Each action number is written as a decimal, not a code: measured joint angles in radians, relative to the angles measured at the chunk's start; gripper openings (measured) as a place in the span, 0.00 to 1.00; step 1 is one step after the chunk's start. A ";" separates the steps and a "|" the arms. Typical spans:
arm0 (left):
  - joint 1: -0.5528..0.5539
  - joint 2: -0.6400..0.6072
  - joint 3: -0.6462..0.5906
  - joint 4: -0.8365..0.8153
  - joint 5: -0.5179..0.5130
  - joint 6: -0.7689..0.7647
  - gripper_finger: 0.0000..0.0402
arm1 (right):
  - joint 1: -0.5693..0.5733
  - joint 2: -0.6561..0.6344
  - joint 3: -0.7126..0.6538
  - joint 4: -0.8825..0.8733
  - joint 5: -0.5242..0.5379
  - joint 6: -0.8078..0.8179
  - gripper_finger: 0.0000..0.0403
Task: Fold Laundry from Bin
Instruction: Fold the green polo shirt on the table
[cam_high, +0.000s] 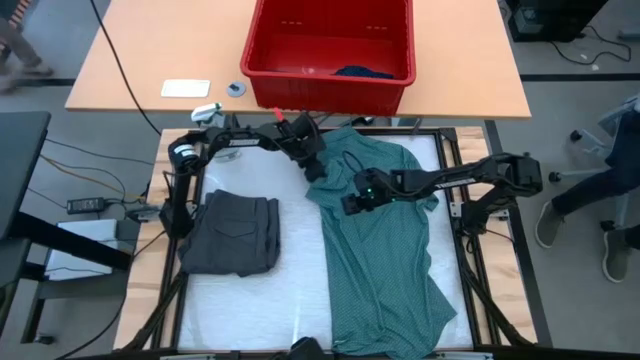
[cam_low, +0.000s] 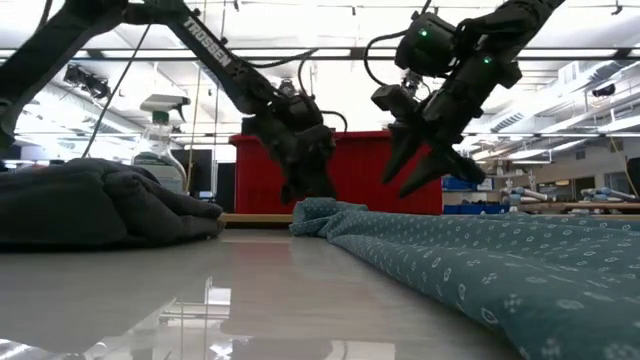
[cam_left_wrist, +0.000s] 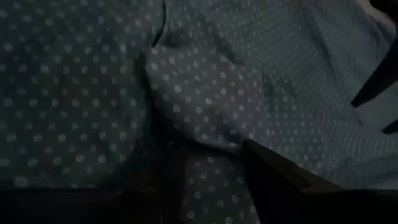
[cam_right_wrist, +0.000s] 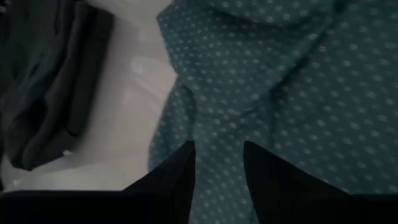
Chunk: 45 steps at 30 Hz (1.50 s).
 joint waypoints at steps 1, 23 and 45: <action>0.000 0.009 0.001 0.010 0.000 -0.009 0.41 | 0.000 -0.006 0.000 -0.016 0.003 0.007 0.36; -0.005 0.025 0.000 0.212 0.081 -0.086 0.01 | -0.071 0.078 0.001 0.101 -0.006 -0.066 0.32; -0.006 0.025 0.000 0.225 -0.006 -0.133 0.19 | -0.090 0.167 0.000 0.151 -0.068 -0.065 0.08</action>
